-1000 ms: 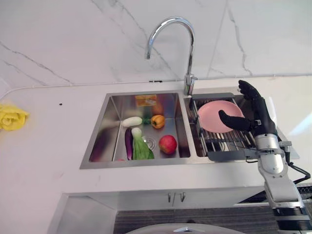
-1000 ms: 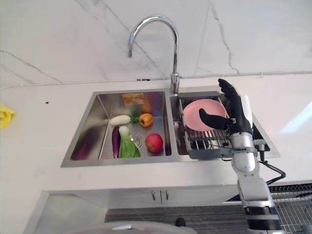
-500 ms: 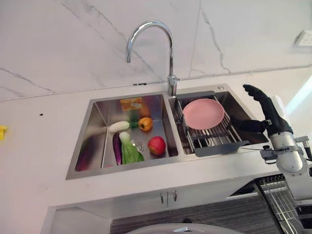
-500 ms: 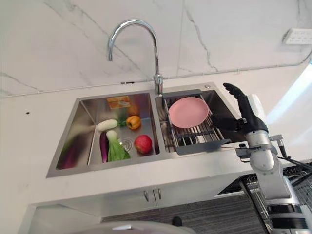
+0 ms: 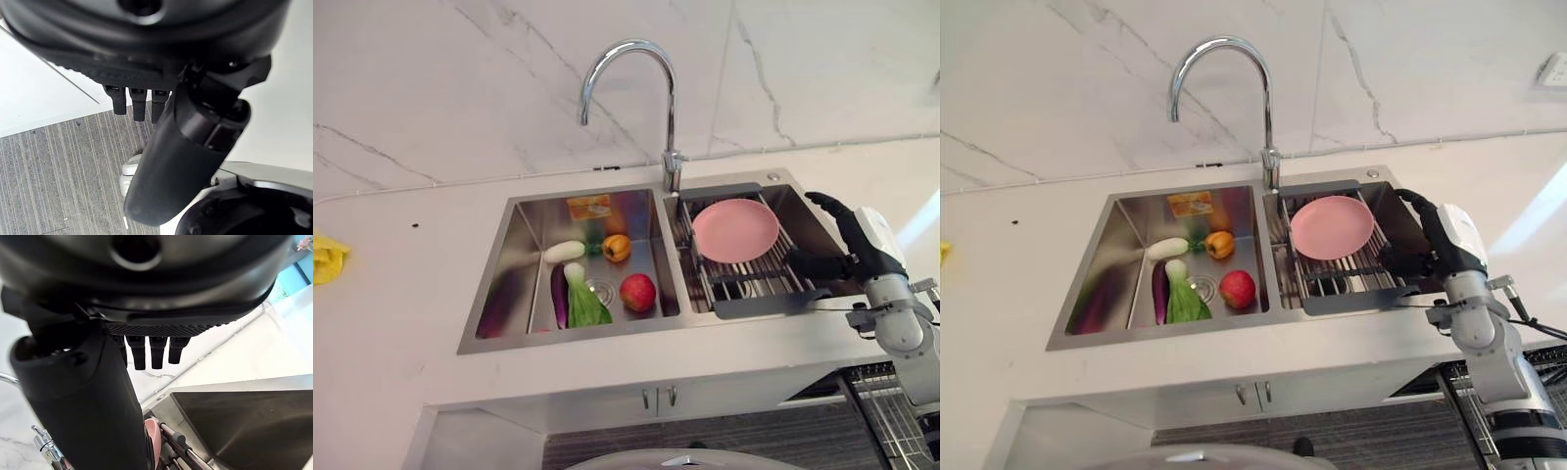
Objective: Place the dishes in the dishwasher.
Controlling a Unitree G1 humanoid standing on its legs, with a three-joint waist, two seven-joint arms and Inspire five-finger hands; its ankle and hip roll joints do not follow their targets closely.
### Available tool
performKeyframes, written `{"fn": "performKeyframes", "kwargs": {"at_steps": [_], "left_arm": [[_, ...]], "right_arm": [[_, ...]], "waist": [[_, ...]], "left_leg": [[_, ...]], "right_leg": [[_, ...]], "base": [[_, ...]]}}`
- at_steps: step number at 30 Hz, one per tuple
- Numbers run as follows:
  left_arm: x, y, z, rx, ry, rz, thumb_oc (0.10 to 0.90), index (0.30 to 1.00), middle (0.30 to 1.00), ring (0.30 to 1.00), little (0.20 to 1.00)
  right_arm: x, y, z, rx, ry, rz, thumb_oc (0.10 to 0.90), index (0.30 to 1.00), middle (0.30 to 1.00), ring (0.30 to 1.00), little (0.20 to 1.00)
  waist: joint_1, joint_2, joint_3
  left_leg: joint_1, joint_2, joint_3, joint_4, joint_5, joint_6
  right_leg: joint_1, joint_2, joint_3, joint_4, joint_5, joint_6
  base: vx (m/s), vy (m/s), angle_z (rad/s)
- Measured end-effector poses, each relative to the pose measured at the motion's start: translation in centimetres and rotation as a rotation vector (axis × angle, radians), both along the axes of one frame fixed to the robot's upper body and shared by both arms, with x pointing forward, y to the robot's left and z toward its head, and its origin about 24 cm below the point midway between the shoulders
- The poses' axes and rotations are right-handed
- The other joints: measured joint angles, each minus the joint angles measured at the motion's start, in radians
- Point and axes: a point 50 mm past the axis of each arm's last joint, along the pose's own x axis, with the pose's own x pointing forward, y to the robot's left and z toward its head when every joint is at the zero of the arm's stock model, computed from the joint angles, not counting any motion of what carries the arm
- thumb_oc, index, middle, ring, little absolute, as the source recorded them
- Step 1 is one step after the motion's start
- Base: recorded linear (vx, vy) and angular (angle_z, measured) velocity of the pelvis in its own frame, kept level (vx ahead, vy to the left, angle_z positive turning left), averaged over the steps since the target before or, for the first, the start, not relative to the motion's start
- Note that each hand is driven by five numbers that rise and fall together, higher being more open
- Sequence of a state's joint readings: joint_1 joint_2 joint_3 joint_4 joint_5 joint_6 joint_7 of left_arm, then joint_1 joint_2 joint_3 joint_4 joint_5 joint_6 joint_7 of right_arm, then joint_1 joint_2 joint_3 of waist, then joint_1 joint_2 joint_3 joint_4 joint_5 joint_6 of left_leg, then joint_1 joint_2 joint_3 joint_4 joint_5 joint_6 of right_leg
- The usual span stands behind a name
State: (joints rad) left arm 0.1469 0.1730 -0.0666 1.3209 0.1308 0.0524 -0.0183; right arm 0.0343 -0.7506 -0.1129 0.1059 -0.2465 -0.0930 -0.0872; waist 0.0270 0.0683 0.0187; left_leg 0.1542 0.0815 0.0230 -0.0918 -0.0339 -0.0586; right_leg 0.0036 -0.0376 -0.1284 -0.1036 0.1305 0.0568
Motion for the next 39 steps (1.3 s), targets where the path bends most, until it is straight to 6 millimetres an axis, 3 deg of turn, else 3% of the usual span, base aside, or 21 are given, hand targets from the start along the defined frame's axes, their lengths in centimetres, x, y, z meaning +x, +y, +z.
{"fn": "performKeyframes", "kwargs": {"at_steps": [9, 20, 28, 32, 39], "left_arm": [[0.4, -0.2, 0.0, -0.007, -0.014, -0.002, 0.8, 0.9, 0.9, 0.9, 0.9], [0.7, -0.3, 0.0, -0.005, -0.022, -0.008, 0.8, 0.9, 0.9, 0.9, 0.9], [1.0, -0.4, -0.1, -0.001, -0.033, -0.017, 0.8, 0.9, 0.9, 0.9, 0.9], [1.0, -0.4, -0.1, 0.006, -0.039, -0.036, 0.8, 0.9, 0.9, 0.9, 0.9], [1.4, -0.4, 0.0, 0.018, -0.055, -0.045, 0.8, 0.9, 0.9, 0.9, 0.9]], "right_arm": [[-0.1, -1.2, -0.2, -0.188, 0.08, -0.007, 0.8, 0.9, 0.9, 0.9, 0.9], [0.4, 0.0, -0.8, -0.343, 0.107, 0.06, 0.8, 0.9, 0.9, 0.9, 0.9], [1.5, 1.1, -1.7, -0.591, 0.123, 0.125, 0.8, 0.9, 0.9, 0.9, 0.9], [2.3, 0.7, -2.1, -0.839, 0.179, 0.184, 0.8, 0.9, 0.9, 0.9, 0.9], [2.8, 1.0, -2.5, -0.949, 0.18, 0.204, 0.8, 0.9, 0.9, 0.9, 0.9]], "waist": [[0.002, 0.018, 0.009], [0.021, 0.02, 0.014], [0.024, 0.016, 0.017], [0.027, 0.011, 0.021], [0.046, 0.007, 0.024]], "left_leg": [[0.0, 0.0, -0.003, 0.0, 0.001, -0.001], [0.0, 0.0, -0.017, 0.0, 0.002, -0.001], [-0.008, 0.0, -0.04, 0.0, 0.006, -0.003], [-0.009, 0.0, -0.047, 0.0, 0.008, -0.004], [-0.015, 0.002, -0.058, 0.0, 0.011, -0.005]], "right_leg": [[0.002, 0.0, -0.003, 0.0, 0.0, 0.0], [0.01, -0.003, -0.017, 0.0, -0.002, -0.002], [0.015, -0.006, -0.04, 0.0, -0.006, -0.002], [0.015, -0.007, -0.049, 0.0, -0.006, -0.002], [0.014, -0.007, -0.058, 0.0, -0.007, -0.001]], "base": [[0.0, 0.0, 0.0], [0.0, 0.0, 0.03], [0.01, -0.004, 0.09], [0.01, -0.005, 0.06], [0.01, -0.002, 0.04]]}}
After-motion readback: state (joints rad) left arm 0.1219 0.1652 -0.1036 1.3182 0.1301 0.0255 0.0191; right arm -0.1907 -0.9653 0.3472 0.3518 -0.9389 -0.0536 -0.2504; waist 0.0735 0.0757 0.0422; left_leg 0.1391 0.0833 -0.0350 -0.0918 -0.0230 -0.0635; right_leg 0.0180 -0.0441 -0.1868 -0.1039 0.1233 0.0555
